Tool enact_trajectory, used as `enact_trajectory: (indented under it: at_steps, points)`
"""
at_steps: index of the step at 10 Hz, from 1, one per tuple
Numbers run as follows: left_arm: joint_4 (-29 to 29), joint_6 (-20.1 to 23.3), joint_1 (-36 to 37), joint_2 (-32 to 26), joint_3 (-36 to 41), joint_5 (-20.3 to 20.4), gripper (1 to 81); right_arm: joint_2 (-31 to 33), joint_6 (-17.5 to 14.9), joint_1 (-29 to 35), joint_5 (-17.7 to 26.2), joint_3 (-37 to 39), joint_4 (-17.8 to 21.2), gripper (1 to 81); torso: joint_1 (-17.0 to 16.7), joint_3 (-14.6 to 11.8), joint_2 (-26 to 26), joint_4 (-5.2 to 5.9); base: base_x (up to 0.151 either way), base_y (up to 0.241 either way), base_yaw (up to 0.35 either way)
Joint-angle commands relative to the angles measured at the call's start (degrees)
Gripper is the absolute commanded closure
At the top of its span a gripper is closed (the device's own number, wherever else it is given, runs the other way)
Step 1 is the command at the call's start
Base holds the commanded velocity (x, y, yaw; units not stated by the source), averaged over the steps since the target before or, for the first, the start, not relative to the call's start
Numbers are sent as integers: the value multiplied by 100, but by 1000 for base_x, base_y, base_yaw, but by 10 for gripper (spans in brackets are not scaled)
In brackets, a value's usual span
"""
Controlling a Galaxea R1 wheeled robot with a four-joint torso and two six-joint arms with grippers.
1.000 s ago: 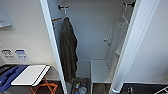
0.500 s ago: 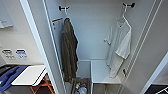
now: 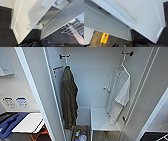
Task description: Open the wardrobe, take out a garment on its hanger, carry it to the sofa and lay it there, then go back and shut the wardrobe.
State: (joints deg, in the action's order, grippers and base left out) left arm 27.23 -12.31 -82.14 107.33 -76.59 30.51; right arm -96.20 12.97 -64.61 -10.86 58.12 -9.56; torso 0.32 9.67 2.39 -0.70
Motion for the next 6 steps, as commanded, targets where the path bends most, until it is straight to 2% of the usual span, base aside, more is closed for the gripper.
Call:
enact_trajectory:
  at_steps: [1,3,5,6]
  points:
    - [212,-604,-782,1552,-2391,1334,10,-743,48,-748,-399,1917,1527,10,2,0,0,0,0,0,0]
    - [204,-893,-922,2523,-3755,1241,10,-1730,48,-1215,-399,2835,1519,10,-2,-2,2,0,0,0,0]
    - [308,-1290,-1010,3320,-5045,930,10,-2589,48,-1576,-356,3641,1439,10,-5,-5,5,0,0,0,0]
    - [378,-1414,-1019,3488,-5304,921,10,-2810,39,-1647,-329,3783,1361,10,-5,-5,5,0,0,0,0]
